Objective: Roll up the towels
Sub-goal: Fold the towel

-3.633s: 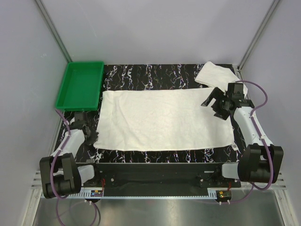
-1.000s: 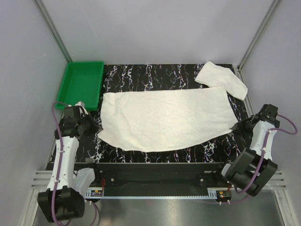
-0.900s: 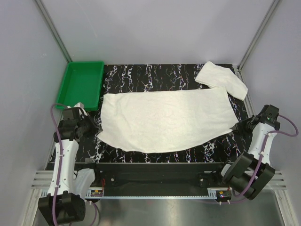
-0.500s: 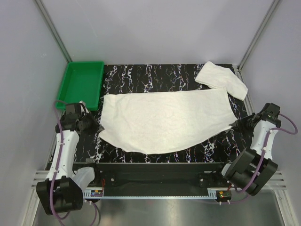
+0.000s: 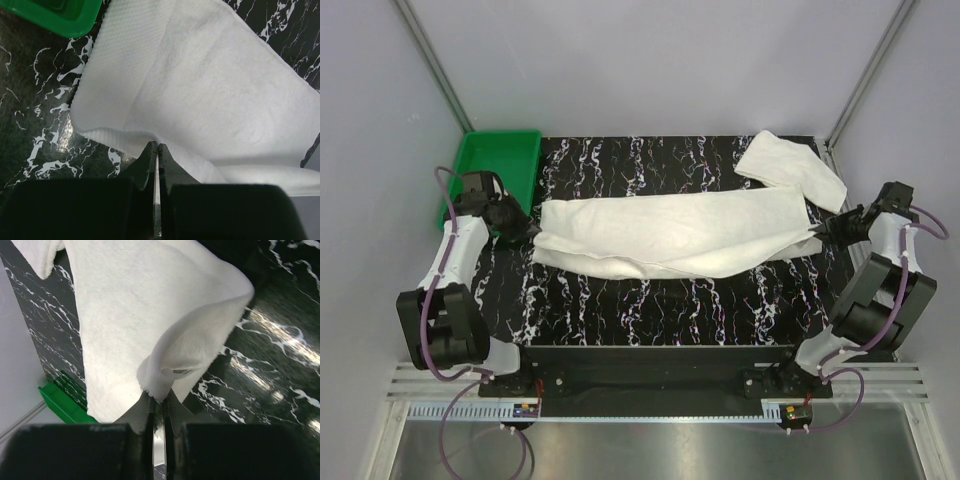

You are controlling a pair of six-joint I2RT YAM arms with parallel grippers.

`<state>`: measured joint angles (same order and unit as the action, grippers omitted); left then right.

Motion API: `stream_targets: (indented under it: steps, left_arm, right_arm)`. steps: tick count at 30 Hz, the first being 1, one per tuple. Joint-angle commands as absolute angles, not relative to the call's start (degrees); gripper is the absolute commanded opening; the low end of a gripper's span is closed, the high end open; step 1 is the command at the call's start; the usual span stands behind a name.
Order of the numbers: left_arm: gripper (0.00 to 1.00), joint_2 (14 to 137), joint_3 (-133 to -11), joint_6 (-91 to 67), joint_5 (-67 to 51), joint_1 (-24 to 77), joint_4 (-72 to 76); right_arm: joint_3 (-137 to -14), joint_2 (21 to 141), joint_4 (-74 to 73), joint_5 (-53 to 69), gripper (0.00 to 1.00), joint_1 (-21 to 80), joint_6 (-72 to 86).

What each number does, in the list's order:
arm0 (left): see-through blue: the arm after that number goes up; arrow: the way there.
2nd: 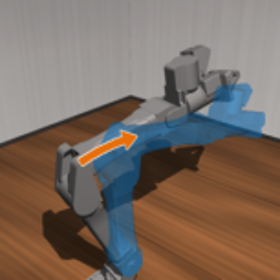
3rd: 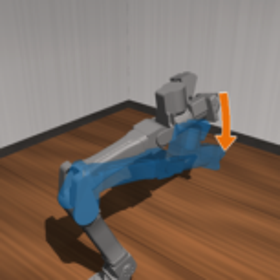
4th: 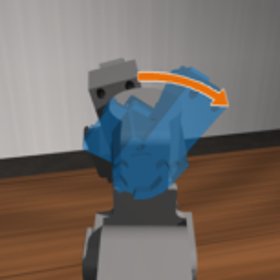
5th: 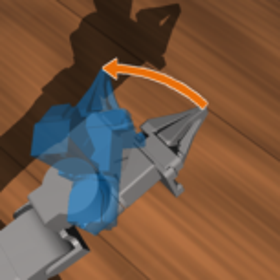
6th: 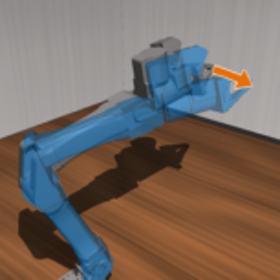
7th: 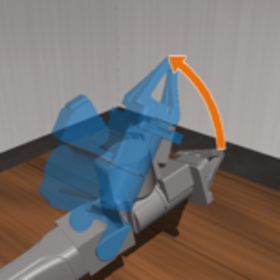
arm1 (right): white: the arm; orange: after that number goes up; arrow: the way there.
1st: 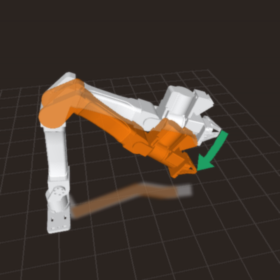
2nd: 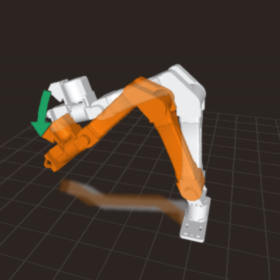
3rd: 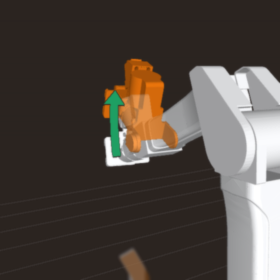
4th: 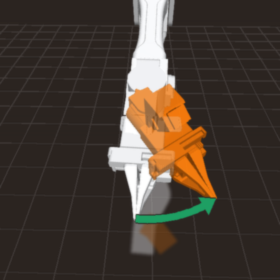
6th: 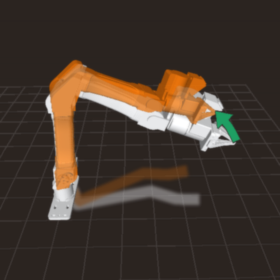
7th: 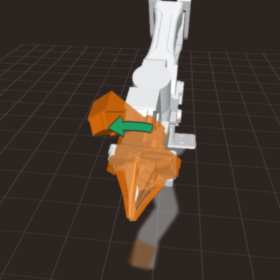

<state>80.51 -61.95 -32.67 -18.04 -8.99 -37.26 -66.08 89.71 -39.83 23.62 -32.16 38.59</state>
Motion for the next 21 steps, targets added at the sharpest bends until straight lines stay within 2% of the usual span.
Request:
stream_targets:
  steps: [1, 6, 21]
  left_arm:
    - [0.00, 85.23, -68.01, -34.19, -18.55, -8.96, -32.79]
    - [0.00, 91.48, -72.59, -35.15, -18.54, -8.88, -31.82]
    - [0.00, 106.08, -87.17, -37.35, -16.26, -8.96, -32.52]
  right_arm:
    - [-70.74, 94.56, -36.04, 22.85, 0.00, -29.01, 41.30]
    - [-78.39, 103.69, -35.51, 22.41, 0.00, -25.93, 42.71]
    - [-96.06, 118.90, -37.97, 21.97, 0.00, -23.91, 46.93]
